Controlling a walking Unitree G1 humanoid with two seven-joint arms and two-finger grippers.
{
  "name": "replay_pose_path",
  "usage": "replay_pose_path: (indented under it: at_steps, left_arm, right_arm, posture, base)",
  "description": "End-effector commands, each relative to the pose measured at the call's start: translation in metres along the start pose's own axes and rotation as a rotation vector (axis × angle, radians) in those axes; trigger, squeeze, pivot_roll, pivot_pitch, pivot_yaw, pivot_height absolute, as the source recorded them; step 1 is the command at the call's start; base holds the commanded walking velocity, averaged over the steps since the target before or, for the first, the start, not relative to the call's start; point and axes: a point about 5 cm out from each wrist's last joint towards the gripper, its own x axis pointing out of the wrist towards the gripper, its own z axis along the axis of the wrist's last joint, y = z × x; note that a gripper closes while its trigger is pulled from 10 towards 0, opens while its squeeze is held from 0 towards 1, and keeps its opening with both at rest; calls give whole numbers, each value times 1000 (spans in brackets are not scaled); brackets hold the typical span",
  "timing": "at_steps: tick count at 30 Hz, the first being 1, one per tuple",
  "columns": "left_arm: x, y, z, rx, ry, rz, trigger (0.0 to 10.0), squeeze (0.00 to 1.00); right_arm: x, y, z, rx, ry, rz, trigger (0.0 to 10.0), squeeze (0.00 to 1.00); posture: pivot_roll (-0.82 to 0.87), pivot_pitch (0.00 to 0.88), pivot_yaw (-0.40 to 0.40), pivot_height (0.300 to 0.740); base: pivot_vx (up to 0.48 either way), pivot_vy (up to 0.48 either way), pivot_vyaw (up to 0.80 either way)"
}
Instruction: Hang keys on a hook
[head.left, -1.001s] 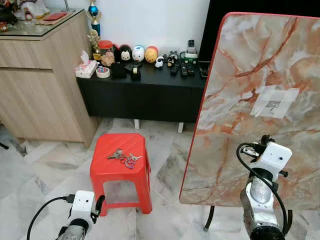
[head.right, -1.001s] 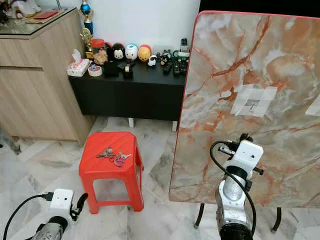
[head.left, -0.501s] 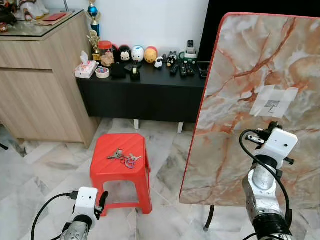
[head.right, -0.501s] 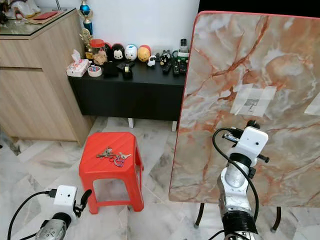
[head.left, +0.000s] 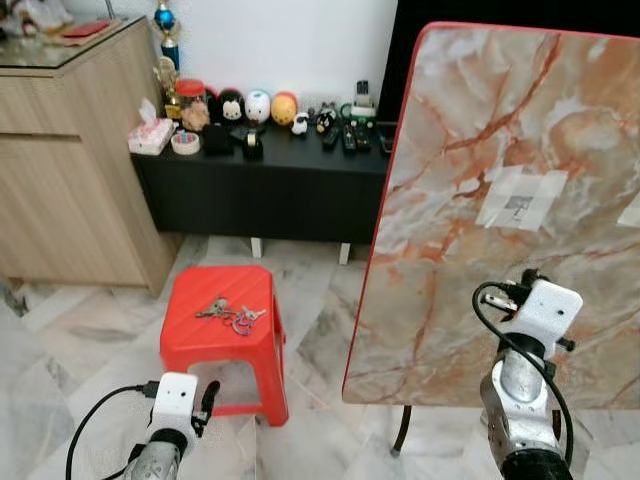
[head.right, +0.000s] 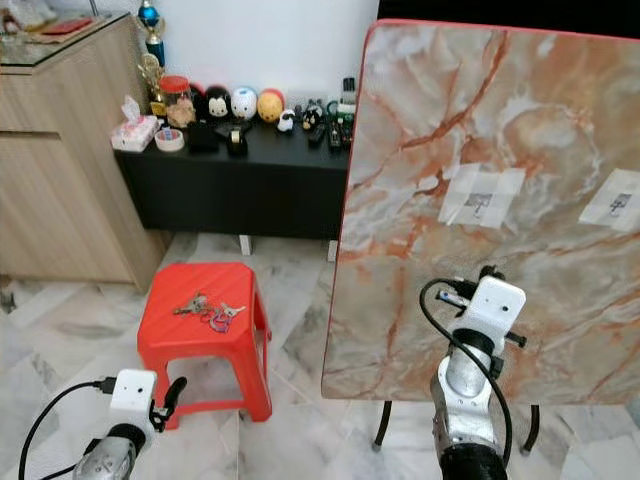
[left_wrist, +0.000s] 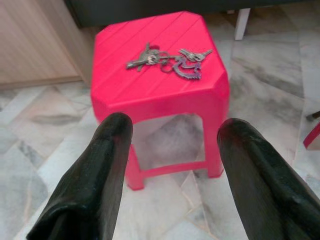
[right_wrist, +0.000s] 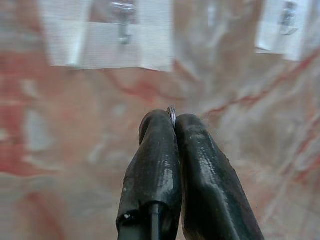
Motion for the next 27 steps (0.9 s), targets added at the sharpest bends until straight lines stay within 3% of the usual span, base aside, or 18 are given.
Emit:
replay_pose_path:
  at_steps: [1,6,13,27]
  left_arm:
    - [0,1,0,-10,-2,2,10000,0]
    - [-1,-1,-1,6,0,-5,10000,0]
    - [-1,-2,0,-3,-4,2,10000,0]
    - [1,-2,2,-15,-17,9,10000,0]
  right_arm:
    - [6,5,9,9,-28,22,10000,0]
    - [6,9,10,16,-26,38,10000,0]
    - [3,11,6,23,-6,55,10000,0]
    - [4,18,9,21,-13,92,10000,0]
  posture:
    - [69,0,-68,717]
    - [70,0,-70,717]
    - [71,0,-72,717]
    - [67,0,-75,717]
  base:
    - [0,0,0]
    - [0,0,0]
    - [0,-391,0]
    - [0,0,0]
